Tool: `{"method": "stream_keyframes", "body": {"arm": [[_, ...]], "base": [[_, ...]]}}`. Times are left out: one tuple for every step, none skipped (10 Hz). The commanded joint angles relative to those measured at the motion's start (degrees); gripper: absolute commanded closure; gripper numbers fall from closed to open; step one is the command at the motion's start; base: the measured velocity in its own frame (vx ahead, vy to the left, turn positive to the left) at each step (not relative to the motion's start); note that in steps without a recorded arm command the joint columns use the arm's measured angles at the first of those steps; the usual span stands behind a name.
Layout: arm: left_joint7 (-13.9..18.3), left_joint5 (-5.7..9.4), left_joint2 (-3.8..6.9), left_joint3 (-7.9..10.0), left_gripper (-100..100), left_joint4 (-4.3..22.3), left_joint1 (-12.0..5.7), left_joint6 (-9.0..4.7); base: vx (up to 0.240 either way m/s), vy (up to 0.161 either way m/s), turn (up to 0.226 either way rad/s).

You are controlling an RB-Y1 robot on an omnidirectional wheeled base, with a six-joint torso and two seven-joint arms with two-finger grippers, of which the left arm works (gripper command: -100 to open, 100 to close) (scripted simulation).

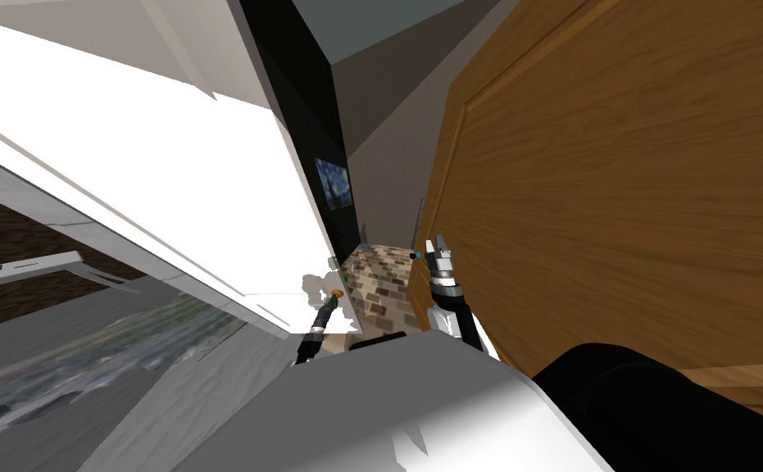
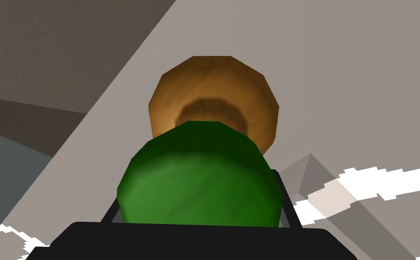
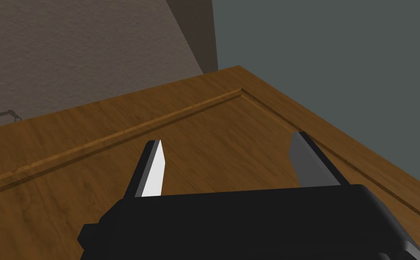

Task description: Push the door open

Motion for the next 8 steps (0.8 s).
{"method": "stream_keyframes", "body": {"arm": [[2.86,1.40,0.04,0.75,100,0.50,-0.76,-0.21],[3.14,1.40,0.04,0.75,100,0.50,-0.76,-0.21],[5.43,2.43,-0.30,0.92,100,0.76,-1.10,-0.13],[6.89,3.46,-0.64,1.10,100,1.02,-1.45,-0.05],[7.87,3.46,-0.64,1.10,100,1.02,-1.45,-0.05],[9.81,4.49,-0.98,1.28,100,1.29,-1.79,0.04],[10.29,4.44,-0.92,0.83,-100,0.70,-1.42,0.06],[11.46,4.75,-0.99,0.62,-100,0.54,-1.33,0.17]], "base": [[0.036,0.011,-0.024],[0.031,0.015,-0.013],[0.037,0.013,-0.036],[0.046,0.017,-0.052],[0.043,0.020,-0.014],[0.036,0.019,-0.026],[0.003,0.019,-0.017],[-0.022,0.014,-0.007]]}}
